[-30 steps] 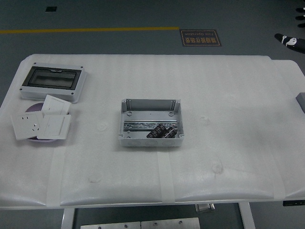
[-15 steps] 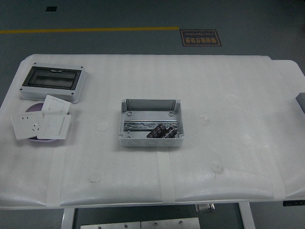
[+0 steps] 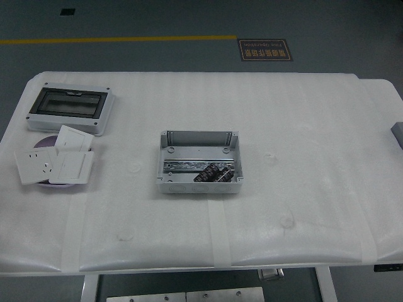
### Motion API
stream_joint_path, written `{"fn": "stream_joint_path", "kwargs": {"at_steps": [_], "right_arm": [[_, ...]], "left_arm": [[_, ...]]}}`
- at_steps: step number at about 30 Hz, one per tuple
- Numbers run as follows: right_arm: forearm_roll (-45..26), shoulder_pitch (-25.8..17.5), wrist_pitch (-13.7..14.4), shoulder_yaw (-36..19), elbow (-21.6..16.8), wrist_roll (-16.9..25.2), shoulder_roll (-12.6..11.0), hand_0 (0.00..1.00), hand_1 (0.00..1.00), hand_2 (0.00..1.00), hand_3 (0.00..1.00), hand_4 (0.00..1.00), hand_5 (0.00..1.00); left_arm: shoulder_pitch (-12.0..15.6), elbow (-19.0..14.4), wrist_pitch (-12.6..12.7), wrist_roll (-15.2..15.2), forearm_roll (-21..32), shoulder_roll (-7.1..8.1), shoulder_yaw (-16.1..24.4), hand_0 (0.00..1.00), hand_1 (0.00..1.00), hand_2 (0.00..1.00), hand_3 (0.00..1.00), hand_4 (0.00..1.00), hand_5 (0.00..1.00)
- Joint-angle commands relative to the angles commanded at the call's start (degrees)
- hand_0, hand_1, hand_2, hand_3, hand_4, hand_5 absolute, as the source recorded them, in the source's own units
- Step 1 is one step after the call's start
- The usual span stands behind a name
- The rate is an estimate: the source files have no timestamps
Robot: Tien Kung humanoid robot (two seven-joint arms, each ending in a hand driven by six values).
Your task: Pick up the battery,place it into the box
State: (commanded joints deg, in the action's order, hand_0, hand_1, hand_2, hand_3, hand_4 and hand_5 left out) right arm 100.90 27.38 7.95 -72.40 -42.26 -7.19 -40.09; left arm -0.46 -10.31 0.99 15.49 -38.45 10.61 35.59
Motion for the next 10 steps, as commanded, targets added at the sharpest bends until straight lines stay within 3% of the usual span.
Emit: {"fn": "stream_joint_path", "kwargs": {"at_steps": [10], "right_arm": [[-1.70, 1.45, -0.93, 4.40, 2.21, 0.56, -0.32, 0.748, 0.701, 0.762, 0.827, 0.809, 0.407]], "left_arm": [[-0.05, 0.00, 0.02, -0.22, 1.23, 0.21, -0.39, 0.659, 0.663, 0.577, 0.641, 0.675, 0.265]]}}
